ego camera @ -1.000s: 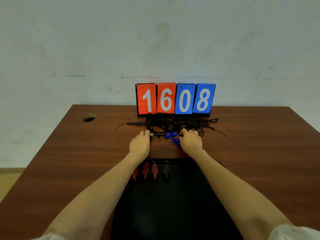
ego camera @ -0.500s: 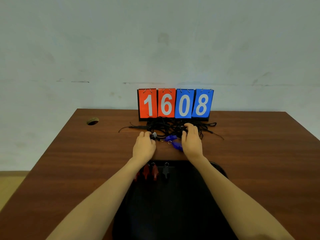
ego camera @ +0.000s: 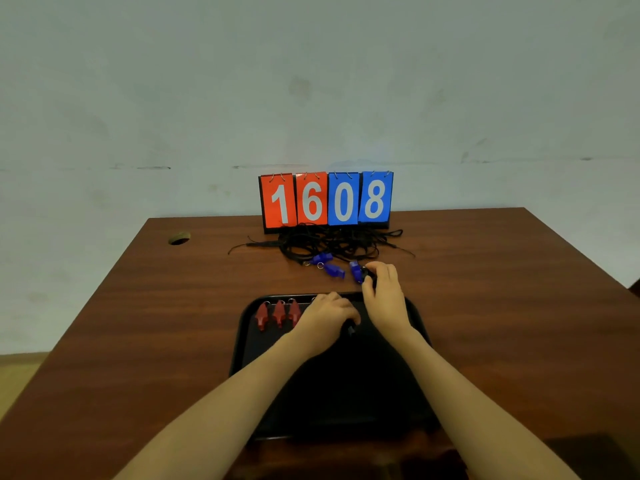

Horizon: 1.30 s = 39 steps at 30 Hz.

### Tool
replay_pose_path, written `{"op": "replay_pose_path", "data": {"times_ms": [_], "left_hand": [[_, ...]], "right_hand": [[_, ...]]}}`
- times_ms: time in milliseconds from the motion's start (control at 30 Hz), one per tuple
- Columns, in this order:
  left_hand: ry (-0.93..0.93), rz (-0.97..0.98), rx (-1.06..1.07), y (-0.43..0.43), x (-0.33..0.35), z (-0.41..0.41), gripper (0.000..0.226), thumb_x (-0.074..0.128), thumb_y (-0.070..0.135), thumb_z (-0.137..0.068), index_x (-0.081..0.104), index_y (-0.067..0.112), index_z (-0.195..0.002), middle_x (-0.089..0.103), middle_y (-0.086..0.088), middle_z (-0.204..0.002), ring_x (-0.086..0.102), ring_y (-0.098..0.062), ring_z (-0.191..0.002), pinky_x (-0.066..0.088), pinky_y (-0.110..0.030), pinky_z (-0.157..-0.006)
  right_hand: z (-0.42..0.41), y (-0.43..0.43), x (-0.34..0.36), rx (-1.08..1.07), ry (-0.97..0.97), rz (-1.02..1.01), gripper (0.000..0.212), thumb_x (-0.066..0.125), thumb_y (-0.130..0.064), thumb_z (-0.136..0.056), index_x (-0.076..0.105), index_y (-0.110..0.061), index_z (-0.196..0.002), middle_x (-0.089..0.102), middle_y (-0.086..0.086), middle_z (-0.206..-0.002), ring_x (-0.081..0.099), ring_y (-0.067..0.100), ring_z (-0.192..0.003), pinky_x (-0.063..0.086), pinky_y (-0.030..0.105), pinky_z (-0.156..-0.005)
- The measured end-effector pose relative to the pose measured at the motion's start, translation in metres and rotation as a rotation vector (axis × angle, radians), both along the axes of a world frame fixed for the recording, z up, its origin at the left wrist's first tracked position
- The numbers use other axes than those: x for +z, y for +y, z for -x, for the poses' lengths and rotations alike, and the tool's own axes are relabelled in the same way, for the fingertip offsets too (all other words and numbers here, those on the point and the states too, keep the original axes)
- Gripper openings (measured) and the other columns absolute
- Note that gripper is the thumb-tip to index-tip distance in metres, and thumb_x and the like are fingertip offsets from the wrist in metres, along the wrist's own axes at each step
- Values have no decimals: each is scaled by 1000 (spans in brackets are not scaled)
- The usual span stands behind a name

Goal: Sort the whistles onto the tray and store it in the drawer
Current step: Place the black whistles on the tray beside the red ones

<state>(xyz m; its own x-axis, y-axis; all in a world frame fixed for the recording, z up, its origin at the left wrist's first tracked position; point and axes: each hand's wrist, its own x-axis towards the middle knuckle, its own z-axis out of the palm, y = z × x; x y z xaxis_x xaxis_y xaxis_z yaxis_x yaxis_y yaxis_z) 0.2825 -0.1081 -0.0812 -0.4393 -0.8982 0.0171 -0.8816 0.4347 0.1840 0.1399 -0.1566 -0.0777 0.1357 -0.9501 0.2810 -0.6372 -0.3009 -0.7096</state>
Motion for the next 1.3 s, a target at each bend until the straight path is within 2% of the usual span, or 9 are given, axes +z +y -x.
{"op": "replay_pose_path", "data": {"times_ms": [100,200,367,467,633,833,1000,1200,1300], "left_hand": [[61,-69,25,14,-15,2,38,50,1,-90,60,21,-121,51,0,-132,42,-17,-121,34,-29,-103],[131,-106,74,24,-22,0,47,48,-5,-88,54,18,-129,47,-1,-137,37,-17,-130,33,-28,-109],[223,89,211,39,-24,-1,47,50,3,-89,48,13,-135,48,-3,-137,39,-17,-130,32,-24,-108],[193,223,285,45,-32,-2,38,49,14,-93,53,13,-131,57,-2,-130,47,-19,-123,34,-28,-103],[112,173,305,48,-40,7,46,49,40,-93,46,23,-136,53,4,-132,43,-14,-125,29,-28,-105],[7,153,312,40,-44,15,43,49,35,-94,47,25,-135,48,2,-137,41,-16,-128,25,-31,-109],[-56,161,364,30,-39,12,42,45,31,-96,43,24,-137,44,4,-144,37,-16,-134,17,-36,-113],[-73,156,432,14,-33,7,38,49,30,-94,50,18,-130,55,2,-133,41,-19,-129,15,-38,-113],[-65,132,441,9,-32,5,36,49,30,-94,52,18,-128,55,2,-134,40,-19,-130,14,-40,-115]], "right_hand": [[7,10,-3,-8,13,-54,27,43,-17,-98,48,-12,-124,48,4,-121,51,10,-88,47,27,-76],[12,16,-9,-7,25,-114,26,44,-18,-98,46,-14,-124,49,3,-118,49,10,-88,42,25,-74],[13,25,-22,-25,5,-132,23,47,-18,-97,49,-13,-120,51,2,-114,52,13,-95,46,28,-80],[14,29,-30,-38,3,-138,25,49,-17,-96,50,-12,-121,51,0,-111,48,10,-95,44,27,-83],[16,30,-35,-53,-4,-159,26,50,-18,-95,50,-13,-121,48,-4,-105,48,9,-93,42,24,-81],[16,28,-39,-43,0,-133,19,52,-17,-94,53,-13,-113,52,-2,-98,52,13,-87,47,28,-79],[14,29,-45,-16,25,-102,18,54,-16,-93,54,-11,-111,52,0,-95,51,13,-85,42,23,-75],[8,26,-46,22,34,-157,28,53,-14,-94,49,-12,-122,56,3,-93,53,14,-84,42,24,-74],[4,23,-45,-2,14,-186,34,55,-14,-93,46,-9,-125,54,1,-91,53,13,-85,43,24,-75]]}}
